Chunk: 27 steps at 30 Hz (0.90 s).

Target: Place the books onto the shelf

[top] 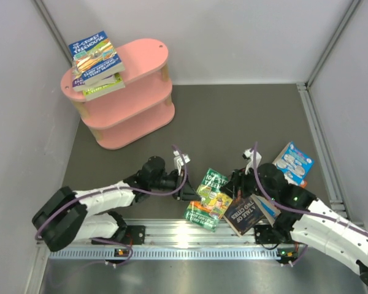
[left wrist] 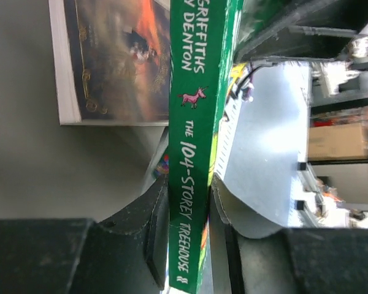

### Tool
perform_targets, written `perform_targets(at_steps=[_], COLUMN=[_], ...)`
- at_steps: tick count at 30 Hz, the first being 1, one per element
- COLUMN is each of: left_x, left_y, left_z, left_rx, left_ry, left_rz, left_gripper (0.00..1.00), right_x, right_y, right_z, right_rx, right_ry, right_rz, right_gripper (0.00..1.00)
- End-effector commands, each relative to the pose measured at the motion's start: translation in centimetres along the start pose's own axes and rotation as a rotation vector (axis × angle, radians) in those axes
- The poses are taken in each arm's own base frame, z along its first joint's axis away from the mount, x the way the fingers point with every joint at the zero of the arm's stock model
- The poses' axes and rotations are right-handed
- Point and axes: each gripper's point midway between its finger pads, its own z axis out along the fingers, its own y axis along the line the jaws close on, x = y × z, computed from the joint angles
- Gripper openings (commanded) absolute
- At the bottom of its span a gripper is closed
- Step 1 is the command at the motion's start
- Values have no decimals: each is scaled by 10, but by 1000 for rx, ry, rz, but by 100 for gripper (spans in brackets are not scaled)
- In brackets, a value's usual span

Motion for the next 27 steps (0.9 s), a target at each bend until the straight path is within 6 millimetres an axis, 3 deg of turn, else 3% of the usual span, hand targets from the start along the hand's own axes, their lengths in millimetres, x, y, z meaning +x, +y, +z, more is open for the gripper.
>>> perform_targets(at_steps=[1, 2, 3, 4, 6, 7, 10, 11, 12, 13, 15, 16, 17, 18, 19, 21, 22, 24, 25, 26, 27], left_x=[-48, -78, -88, -119, -138, -167, -199, -228, -240, -261, -290, -308, -326, -337, -352, -375, -384, -407, -413, -432, -431], left_y=[-29, -53, -56, -84, -85, -114, -123, -148, -154, -180, -186, -212, -207, -215, -238, -245, -266, -264, -281, -267, -276], left_z=[-10, -14, -22, -30, -43, -54, -70, -82, -90, -108, -126, -146, -159, -171, -191, -217, -233, -257, -271, -295, -299], left_rx=[-99, -95, -142, -141, -238, -231, -329, -325, -346, -351, -387, -371, -406, -411, -394, -392, -361, -351, -317, -341, -241], left_ry=[-70, -126, -149, -209, -208, -260, -282, -343, -364, -432, -494, -564, -609, -656, -732, -824, -879, -947, -981, -1037, -1015], left_rz=[117, 174, 197, 252, 266, 311, 337, 380, 401, 434, 443, 476, 468, 466, 501, 487, 516, 484, 505, 495, 443], left_gripper=[0, 0, 0, 0, 0, 0, 0, 0, 0, 0, 0, 0, 0, 0, 0, 0, 0, 0, 0, 0, 0], right_x=[-46, -51, -53, -56, -61, -63, -66, -66, -62, -61, -48, -42, -36, -27, -22, -10, -6, -2, -1, 1, 2], right_y=[-4, -6, -10, -12, -20, -22, -32, -37, -40, -42, -45, -46, -43, -47, -46, -45, -44, -38, -37, -36, -36], right_z=[-13, -18, -24, -29, -40, -45, -60, -67, -66, -67, -60, -56, -52, -46, -42, -33, -30, -25, -24, -23, -22], right_rx=[90, 104, 137, 150, 204, 220, 267, 289, 300, 300, 293, 293, 272, 274, 266, 236, 222, 176, 165, 155, 155], right_ry=[-190, -213, -223, -242, -270, -286, -340, -360, -362, -366, -338, -320, -296, -271, -256, -220, -214, -207, -205, -200, -195], right_rz=[64, 73, 83, 88, 106, 116, 149, 161, 185, 193, 215, 225, 245, 256, 266, 295, 304, 321, 324, 327, 327], right_gripper=[75, 77, 78, 79, 80, 80, 80, 80, 79, 79, 78, 77, 77, 75, 75, 72, 71, 69, 69, 68, 67])
